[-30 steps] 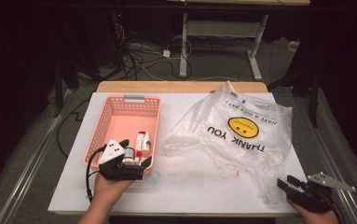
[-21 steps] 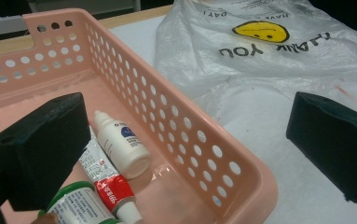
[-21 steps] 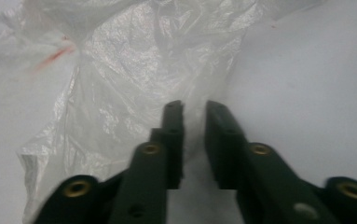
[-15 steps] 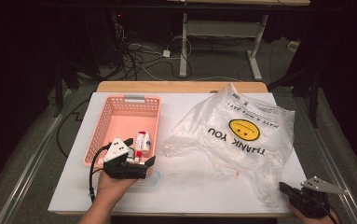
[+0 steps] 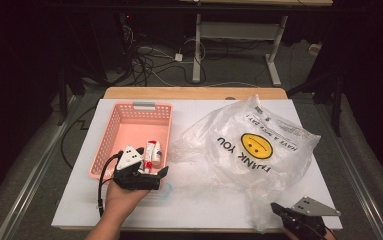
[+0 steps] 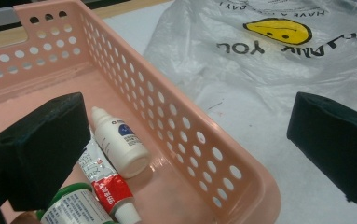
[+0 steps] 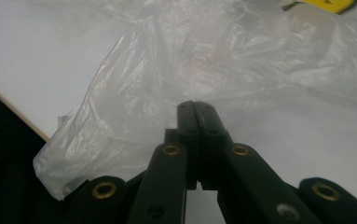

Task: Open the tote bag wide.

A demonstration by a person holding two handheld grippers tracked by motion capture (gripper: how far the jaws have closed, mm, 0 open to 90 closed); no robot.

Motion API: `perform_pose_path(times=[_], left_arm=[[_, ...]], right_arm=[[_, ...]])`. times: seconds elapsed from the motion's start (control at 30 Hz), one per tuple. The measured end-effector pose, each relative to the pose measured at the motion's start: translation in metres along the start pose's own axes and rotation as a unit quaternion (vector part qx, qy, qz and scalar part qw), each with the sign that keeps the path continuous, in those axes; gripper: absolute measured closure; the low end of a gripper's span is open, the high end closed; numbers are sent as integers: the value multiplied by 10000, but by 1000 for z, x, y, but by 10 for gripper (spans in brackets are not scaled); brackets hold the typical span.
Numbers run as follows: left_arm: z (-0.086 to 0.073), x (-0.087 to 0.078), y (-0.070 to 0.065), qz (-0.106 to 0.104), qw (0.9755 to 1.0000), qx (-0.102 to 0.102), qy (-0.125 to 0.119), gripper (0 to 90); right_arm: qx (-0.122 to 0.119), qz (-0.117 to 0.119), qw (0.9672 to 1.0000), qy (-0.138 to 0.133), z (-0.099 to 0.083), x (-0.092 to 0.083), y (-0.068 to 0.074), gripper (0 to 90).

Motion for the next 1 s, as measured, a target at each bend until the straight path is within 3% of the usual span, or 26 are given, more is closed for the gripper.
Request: perform_pose_path(times=[0.13, 0.27, 0.43, 0.47, 0.53, 0.6, 0.67, 0.8, 0.87, 1.0], left_arm=[[0, -3, -1, -63, 9999, -78, -76, 0], [0, -6, 0, 14, 9998, -165, -88, 0], [-1, -10, 2, 60, 9997, -195, -142, 0], [-1, -10, 2, 63, 9997, -183, -140, 0], [-1, -11, 2, 50, 9998, -162, -142, 0], [-2, -12, 1, 9, 9997, -193, -176, 0], [-4, -13, 1, 59, 9994, -231, -244, 0], [-4, -13, 2, 17, 9992, -301, -244, 0], [-4, -12, 2, -11, 9992, -328, -229, 0], [-5, -11, 1, -12, 9996, -232, -188, 0]], right_arm=[[-257, 338, 9991, 23, 10, 14, 24, 900], [-309, 341, 9989, 14, 13, 17, 28, 900], [7, 346, 9986, -388, 15, -2, 15, 774], [189, 415, 9971, -614, 16, -12, 9, 734], [241, 421, 9961, -737, 17, -16, 6, 712], [320, 285, 9938, -1028, 21, -26, -3, 644], [368, 240, 9929, -1102, 23, -28, -7, 621], [455, 25, 9906, -1291, 28, -27, -23, 489], [506, -76, 9890, -1390, 30, -23, -31, 388], [539, -165, 9892, -1353, 37, -8, -43, 173]])
Point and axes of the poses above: each handheld gripper's, and its own axes: x roughly forward along the jaws, z roughly out of its top, y roughly to its left, the point moved 2 cm from there along x, roughly forward along the jaws, and after that the axes turned 1 degree about -z, right-handed, at the moved point
